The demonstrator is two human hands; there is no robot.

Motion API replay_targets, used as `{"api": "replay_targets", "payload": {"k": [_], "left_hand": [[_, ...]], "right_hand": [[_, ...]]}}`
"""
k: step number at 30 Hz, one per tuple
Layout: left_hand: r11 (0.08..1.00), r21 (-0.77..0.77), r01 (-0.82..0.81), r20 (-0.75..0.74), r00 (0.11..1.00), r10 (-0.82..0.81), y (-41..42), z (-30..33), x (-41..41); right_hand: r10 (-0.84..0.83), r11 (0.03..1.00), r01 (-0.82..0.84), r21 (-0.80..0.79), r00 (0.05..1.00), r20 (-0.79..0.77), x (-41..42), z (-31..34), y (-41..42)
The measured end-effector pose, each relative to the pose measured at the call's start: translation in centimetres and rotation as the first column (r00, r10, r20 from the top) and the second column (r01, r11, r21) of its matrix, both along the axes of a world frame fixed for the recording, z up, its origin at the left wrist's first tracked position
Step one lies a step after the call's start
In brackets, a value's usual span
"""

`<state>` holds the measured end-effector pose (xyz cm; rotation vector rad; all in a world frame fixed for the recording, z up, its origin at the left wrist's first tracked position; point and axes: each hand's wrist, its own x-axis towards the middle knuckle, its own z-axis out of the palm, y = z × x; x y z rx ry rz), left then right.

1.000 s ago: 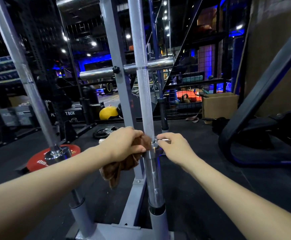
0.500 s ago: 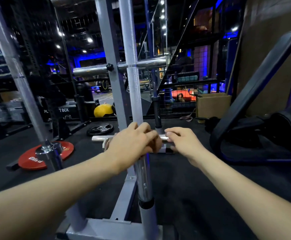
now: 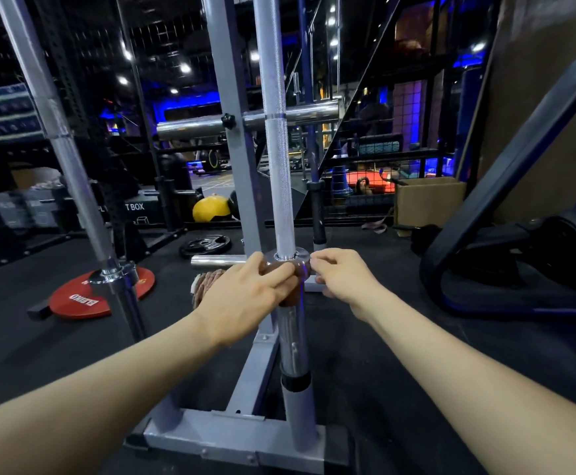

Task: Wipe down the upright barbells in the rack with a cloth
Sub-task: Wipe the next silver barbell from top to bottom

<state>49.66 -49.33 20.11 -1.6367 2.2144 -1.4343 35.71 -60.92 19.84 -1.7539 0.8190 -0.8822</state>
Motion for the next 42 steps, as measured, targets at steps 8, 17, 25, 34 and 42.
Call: {"api": "replay_targets", "payload": {"k": [8,17,25,34,42], "left_hand": [[0.982,-0.093,-0.167,-0.676,0.734,0.061,2.3,-2.3,3.4],[0.977,-0.082,-0.196,-0.971,0.236,-0.034,-1.0,-4.5,-0.5],[0.982,-0.137,-0.128,-0.895,0.440,-0.067,0.4,-4.1,-0.8],[0.977,-0.203,0.065,-0.637,0.749,-0.182,-1.5,-2.7,-3.6],[0.997,-0.002,0.075,-0.569,0.820,-0.063,-1.9,-4.1,-2.2]], "right_hand": [[-0.023,1.000,0.023,-0.003,0.999,-0.040,0.3,0.1,0.3],[-0.048,0.999,0.048,0.020,0.999,-0.016,0.5,0.0,0.3],[-0.045,0.999,0.044,-0.015,0.998,-0.048,0.8,-0.2,-0.4],[-0.037,0.999,0.038,0.025,0.999,-0.031,-1.1,0.0,-0.3],[-0.061,0.993,0.063,0.101,0.998,-0.025,-3.2,-0.3,0.2]]}}
